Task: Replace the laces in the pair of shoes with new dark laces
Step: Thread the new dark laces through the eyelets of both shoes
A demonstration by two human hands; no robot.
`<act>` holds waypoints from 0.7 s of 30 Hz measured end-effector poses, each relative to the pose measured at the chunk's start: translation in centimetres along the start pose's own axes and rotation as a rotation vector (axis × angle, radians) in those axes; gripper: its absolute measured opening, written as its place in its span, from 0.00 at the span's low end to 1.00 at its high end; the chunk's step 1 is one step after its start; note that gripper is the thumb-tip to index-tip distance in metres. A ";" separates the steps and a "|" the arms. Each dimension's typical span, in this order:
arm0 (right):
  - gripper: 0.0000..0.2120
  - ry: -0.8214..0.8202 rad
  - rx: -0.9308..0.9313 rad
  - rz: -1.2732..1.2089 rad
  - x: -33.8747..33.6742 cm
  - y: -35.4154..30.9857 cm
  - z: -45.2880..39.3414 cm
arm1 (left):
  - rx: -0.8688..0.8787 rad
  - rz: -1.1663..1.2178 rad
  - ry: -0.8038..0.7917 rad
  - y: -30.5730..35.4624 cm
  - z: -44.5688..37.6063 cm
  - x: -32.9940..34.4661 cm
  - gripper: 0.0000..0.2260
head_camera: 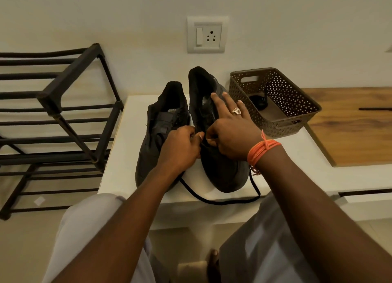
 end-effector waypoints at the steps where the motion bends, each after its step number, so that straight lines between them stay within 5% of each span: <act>1: 0.12 -0.010 0.000 -0.030 0.3 0.1 -0.1 | 0.001 -0.023 0.000 -0.1 0.0 0.0 0.12; 9: 0.07 0.042 0.076 -0.277 2.7 2.6 0.7 | 0.079 -0.265 -0.104 1.1 -0.4 -0.1 0.14; 13: 0.03 0.112 0.020 -0.173 3.1 2.5 0.8 | -0.041 -0.079 -0.201 0.6 0.1 -0.5 0.05; 16: 0.02 0.109 0.010 -0.163 3.6 2.5 0.3 | -0.109 0.042 -0.239 0.1 2.3 -0.4 0.16; 21: 0.03 0.255 -0.025 -0.347 5.6 3.7 1.0 | -0.130 -0.070 -0.057 1.1 5.2 1.7 0.28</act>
Point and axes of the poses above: each hand's wrist, its own z-axis away from the middle knuckle, its own x-axis out of the palm, y = z × x, the point moved 1 cm from there along -z, towards the middle knuckle, and after that the axes turned 11 degrees about -z, right-handed, at the moved point
